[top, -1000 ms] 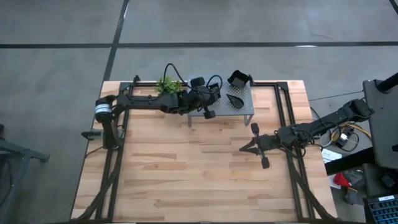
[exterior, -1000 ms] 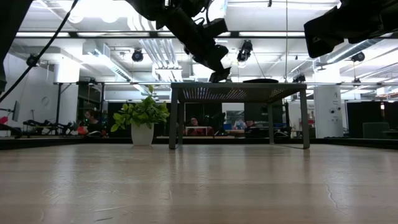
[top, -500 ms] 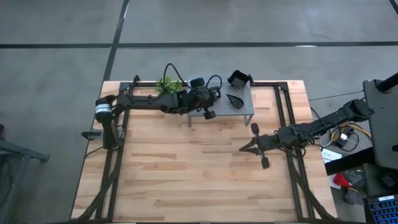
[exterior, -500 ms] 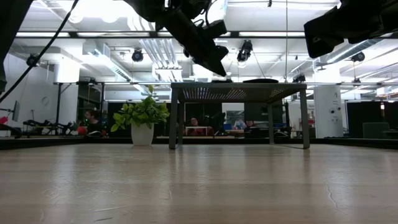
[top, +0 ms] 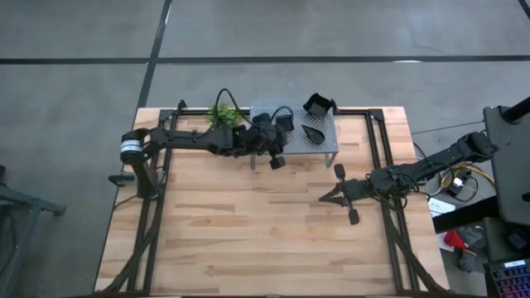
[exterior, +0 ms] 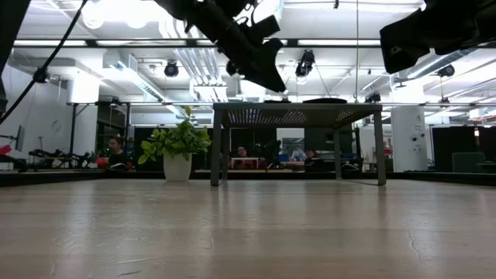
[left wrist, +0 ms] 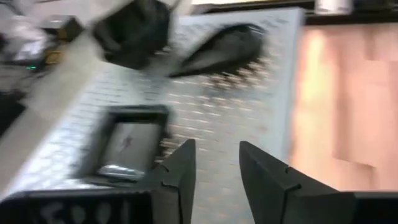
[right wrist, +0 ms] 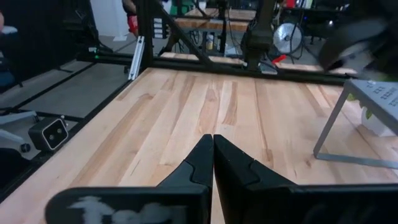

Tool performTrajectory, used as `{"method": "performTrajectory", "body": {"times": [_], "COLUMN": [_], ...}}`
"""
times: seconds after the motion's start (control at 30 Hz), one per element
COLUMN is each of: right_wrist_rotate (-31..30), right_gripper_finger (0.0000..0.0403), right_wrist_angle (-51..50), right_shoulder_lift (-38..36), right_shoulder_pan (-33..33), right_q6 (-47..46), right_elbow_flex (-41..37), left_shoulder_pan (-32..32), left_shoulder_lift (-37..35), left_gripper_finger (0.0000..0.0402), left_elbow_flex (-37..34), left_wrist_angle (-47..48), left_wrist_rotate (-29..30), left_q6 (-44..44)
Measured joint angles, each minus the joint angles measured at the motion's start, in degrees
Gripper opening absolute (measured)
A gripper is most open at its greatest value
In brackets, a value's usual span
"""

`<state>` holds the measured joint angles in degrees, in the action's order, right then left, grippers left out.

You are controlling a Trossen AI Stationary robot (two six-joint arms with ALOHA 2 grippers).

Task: Pick & Place Mini shaped plates
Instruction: Return to Home Position

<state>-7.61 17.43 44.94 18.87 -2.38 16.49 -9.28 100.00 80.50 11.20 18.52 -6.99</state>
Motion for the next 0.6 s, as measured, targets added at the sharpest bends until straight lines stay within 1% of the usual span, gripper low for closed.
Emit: {"method": "performTrajectory", "body": {"times": [0.03, 0.1, 0.2, 0.27, 0.3, 0.4, 0.5, 0.53, 0.6], "right_wrist_rotate": [0.00, 0.11, 0.13, 0.12, 0.11, -1.01, -4.28, -4.40, -4.33], "right_gripper_finger": [0.0008, 0.0008, 0.0008, 0.0008, 0.0008, 0.0008, 0.0008, 0.0008, 0.0008], "right_wrist_angle": [0.52, 1.80, 2.53, 2.37, 2.03, 0.86, -1.06, -1.57, -2.56], "right_shoulder_lift": [-0.27, -1.31, -3.68, -5.54, -6.71, -10.49, -14.06, -15.20, -17.09], "right_shoulder_pan": [0.00, 0.00, 0.00, -0.02, -0.02, -0.13, -0.20, -0.21, -0.17], "right_q6": [0.21, 0.66, 0.78, 1.12, 1.83, 4.16, 4.03, 4.03, 3.41], "right_elbow_flex": [-0.31, -1.18, -2.23, -2.93, -3.36, -4.54, -5.65, -5.87, -6.01], "left_shoulder_pan": [0.47, 1.63, 3.30, 4.16, 4.45, 4.99, 5.21, 5.35, 6.17], "left_shoulder_lift": [-0.11, -0.43, -2.58, -4.82, -6.07, -10.65, -16.73, -18.72, -22.89], "left_gripper_finger": [0.0114, 0.0094, 0.0050, 0.0017, 0.0009, 0.0009, 0.0006, 0.0004, 0.0001], "left_elbow_flex": [-0.98, -3.04, -6.42, -9.34, -11.19, -18.39, -27.11, -30.21, -36.30], "left_wrist_angle": [-0.98, -3.00, -6.20, -8.42, -9.75, -14.99, -24.54, -27.78, -32.13], "left_wrist_rotate": [-1.32, -2.03, -3.98, -6.96, -8.85, -15.77, -20.93, -21.88, -21.95], "left_q6": [0.35, 1.04, 1.18, 2.50, 3.12, 5.73, 8.78, 9.75, 11.54]}}
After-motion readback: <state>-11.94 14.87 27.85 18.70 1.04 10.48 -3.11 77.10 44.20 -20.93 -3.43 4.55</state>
